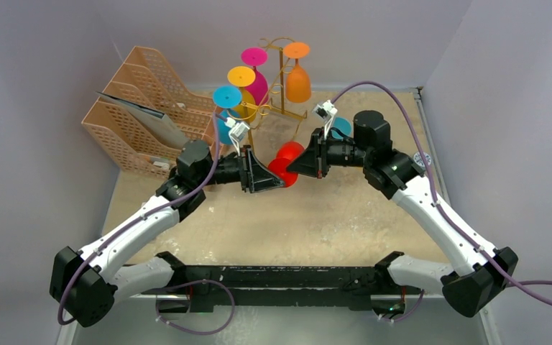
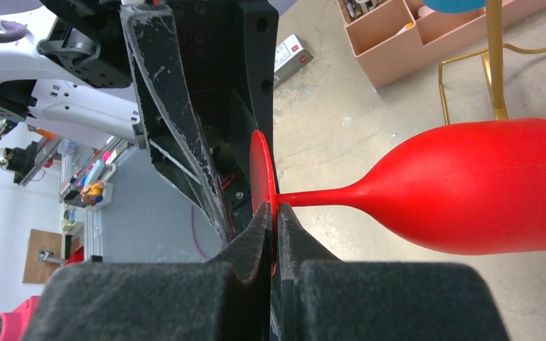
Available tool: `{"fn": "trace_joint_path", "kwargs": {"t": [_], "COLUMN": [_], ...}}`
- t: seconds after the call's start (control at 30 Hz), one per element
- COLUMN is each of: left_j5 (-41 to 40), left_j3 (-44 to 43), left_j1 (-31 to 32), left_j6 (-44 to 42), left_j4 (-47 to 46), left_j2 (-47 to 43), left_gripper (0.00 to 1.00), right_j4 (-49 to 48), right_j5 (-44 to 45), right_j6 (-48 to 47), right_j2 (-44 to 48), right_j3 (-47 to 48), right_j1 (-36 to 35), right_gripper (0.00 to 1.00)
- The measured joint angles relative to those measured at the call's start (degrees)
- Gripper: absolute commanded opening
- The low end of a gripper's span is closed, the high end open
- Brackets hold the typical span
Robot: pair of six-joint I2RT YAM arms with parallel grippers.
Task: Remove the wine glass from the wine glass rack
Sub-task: Place the wine glass at the center of the board.
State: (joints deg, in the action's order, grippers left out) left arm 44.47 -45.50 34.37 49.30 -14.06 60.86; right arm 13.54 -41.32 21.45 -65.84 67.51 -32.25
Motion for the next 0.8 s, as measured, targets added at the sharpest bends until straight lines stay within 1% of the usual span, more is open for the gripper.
{"fn": "trace_joint_path", "kwargs": {"t": [0.1, 0.37, 0.47, 0.63, 0.7, 0.8], "left_j5": [-0.2, -1.3, -1.7, -1.9, -1.9, -2.5], "left_j3": [0.0, 0.0, 0.0, 0.0, 0.0, 0.0], "left_j1": [0.8, 1.3, 1.3, 1.4, 1.4, 1.4], "left_j6": [-0.5, -1.0, -1.1, -1.6, -1.9, -2.0], "left_j4": [0.1, 1.1, 1.6, 1.8, 1.9, 2.0], "left_j2": [0.3, 0.3, 0.2, -0.3, -0.5, -0.8], "left_gripper": [0.28, 0.16, 0.14, 0.14, 0.17, 0.19], "right_j4": [-1.0, -2.1, -2.1, -2.4, -2.4, -2.3], "right_j5": [-0.2, -0.4, -0.5, -0.9, -1.3, -1.4], "right_j6": [0.6, 1.6, 1.6, 1.6, 1.6, 1.4], "right_j2": [0.0, 0.3, 0.3, 0.3, 0.3, 0.3], "right_j3": [-0.2, -0.7, -0.7, -0.7, -0.7, -0.7], "right_j1": [0.0, -0.1, -0.1, -0.1, -0.1, -0.1], "right_gripper": [0.00, 0.00, 0.00, 0.00, 0.00, 0.00]}}
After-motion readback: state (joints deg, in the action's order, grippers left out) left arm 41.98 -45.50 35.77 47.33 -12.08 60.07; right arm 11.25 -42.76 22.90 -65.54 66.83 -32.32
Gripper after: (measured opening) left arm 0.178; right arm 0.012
